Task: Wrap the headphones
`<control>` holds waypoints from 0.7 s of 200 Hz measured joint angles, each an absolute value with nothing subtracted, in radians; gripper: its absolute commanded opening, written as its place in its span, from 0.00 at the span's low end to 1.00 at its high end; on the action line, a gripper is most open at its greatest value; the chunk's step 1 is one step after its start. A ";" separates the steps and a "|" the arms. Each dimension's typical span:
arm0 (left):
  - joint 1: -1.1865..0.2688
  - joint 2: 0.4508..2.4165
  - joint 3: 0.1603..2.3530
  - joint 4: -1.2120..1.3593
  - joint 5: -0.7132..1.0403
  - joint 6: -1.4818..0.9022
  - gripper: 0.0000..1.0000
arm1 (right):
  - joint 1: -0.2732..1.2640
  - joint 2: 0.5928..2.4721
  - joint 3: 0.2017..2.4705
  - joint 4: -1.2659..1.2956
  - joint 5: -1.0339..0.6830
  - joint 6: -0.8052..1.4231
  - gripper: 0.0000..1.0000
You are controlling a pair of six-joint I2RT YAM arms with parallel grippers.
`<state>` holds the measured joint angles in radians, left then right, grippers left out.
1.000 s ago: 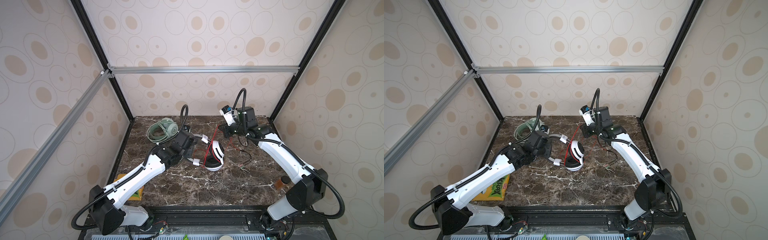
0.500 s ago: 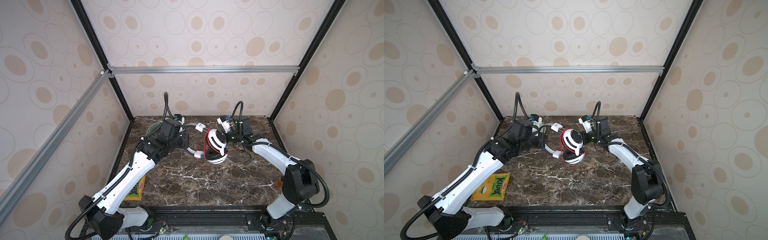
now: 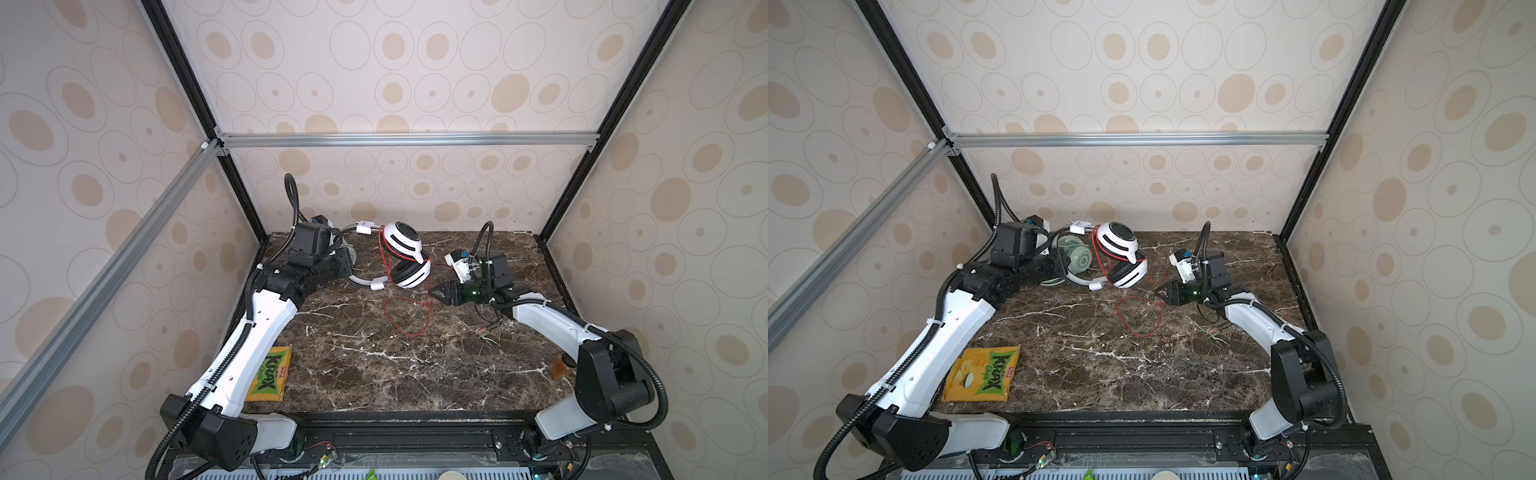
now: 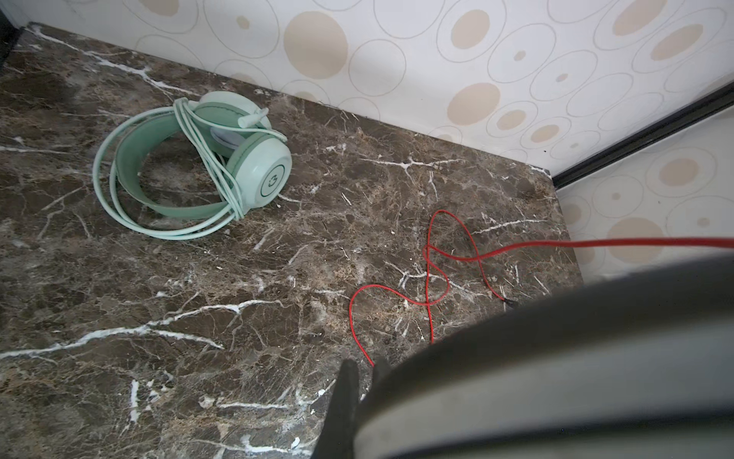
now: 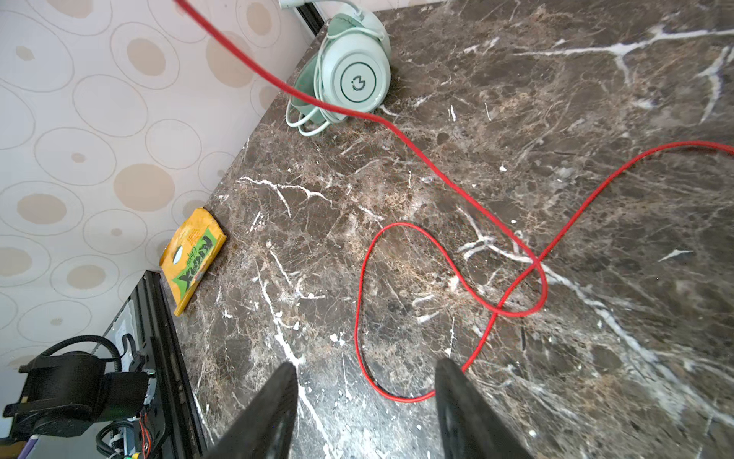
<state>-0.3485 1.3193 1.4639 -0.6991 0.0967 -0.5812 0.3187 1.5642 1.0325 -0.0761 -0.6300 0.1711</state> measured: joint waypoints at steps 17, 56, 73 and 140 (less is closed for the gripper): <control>-0.348 1.319 1.464 -0.699 0.107 -0.582 0.00 | 0.319 1.613 1.032 -0.075 -0.615 0.171 0.58; -0.332 1.319 1.464 -0.717 0.110 -0.586 0.00 | 0.319 1.728 1.052 -0.093 -0.561 0.168 0.58; -0.328 1.319 1.465 -0.724 0.114 -0.587 0.00 | 0.322 1.774 1.092 -0.106 -0.540 0.160 0.58; -0.313 1.321 1.498 -0.742 0.136 -0.587 0.00 | 0.394 1.961 1.374 -0.198 -0.367 0.002 0.60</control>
